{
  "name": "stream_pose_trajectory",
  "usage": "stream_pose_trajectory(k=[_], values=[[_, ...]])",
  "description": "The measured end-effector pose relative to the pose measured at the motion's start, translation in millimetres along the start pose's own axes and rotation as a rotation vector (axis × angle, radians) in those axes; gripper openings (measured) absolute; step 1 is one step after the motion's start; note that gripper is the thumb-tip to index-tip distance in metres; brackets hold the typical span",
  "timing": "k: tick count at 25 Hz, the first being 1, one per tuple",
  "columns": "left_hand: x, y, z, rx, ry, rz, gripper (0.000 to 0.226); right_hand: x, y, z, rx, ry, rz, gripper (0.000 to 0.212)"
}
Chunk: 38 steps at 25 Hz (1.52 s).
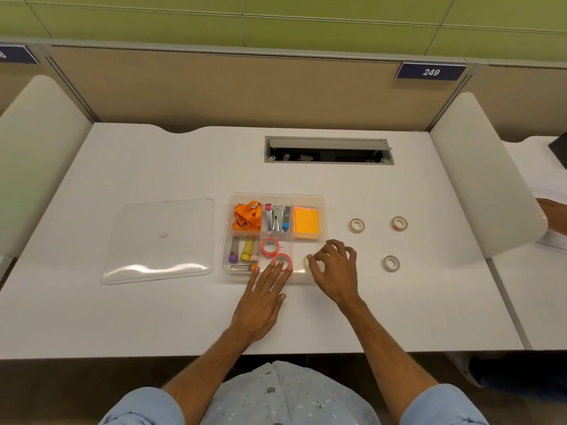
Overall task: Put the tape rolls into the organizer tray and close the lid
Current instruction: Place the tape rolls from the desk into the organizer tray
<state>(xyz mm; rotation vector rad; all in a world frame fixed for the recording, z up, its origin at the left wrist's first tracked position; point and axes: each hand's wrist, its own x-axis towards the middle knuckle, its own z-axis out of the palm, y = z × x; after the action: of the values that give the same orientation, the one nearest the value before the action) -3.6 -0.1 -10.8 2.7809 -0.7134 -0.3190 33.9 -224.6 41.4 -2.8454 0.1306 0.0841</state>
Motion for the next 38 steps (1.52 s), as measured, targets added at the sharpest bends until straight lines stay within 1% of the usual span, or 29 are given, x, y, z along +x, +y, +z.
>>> stream_pose_trajectory(k=[5, 7, 9, 10, 14, 16, 19, 21, 24, 29, 32, 35, 38], values=[[-2, -1, 2, -0.002, 0.009, -0.004, 0.062, 4, 27, -14, 0.086, 0.206, 0.152, 0.027], [-1, 0, 3, -0.015, 0.019, -0.001, 0.062, 6, 42, -20, 0.129, 0.234, 0.247, 0.024], [-2, 1, 3, -0.007, 0.024, -0.002, 0.062, 5, 58, -24, 0.13, 0.209, 0.343, 0.022], [-2, 1, 4, -0.002, 0.022, -0.004, 0.061, 4, 65, -25, 0.122, 0.183, 0.392, 0.025], [0, 1, 3, -0.002, 0.008, -0.015, 0.061, -8, 90, -25, 0.135, 0.078, 0.556, 0.052], [0, 2, 3, 0.006, 0.002, -0.017, 0.062, -12, 98, -24, 0.14, 0.026, 0.598, 0.058], [0, 2, 3, 0.004, -0.002, -0.023, 0.062, -16, 105, -22, 0.144, -0.013, 0.597, 0.058], [0, 2, 3, 0.01, -0.005, -0.024, 0.062, -18, 105, -21, 0.131, -0.007, 0.589, 0.058], [0, 3, 3, 0.012, -0.006, -0.02, 0.061, -20, 105, -20, 0.139, -0.003, 0.59, 0.054], [0, 4, 1, 0.007, 0.002, -0.024, 0.061, -21, 100, -21, 0.106, -0.051, 0.556, 0.045], [0, 5, 1, 0.006, 0.004, -0.021, 0.061, -16, 89, -24, 0.152, -0.021, 0.55, 0.042], [0, 4, 0, 0.015, 0.007, -0.019, 0.061, -8, 73, -28, 0.251, 0.055, 0.448, 0.045], [-2, 4, 0, 0.007, 0.005, -0.015, 0.061, 1, 56, -31, 0.311, 0.024, 0.235, 0.04]])
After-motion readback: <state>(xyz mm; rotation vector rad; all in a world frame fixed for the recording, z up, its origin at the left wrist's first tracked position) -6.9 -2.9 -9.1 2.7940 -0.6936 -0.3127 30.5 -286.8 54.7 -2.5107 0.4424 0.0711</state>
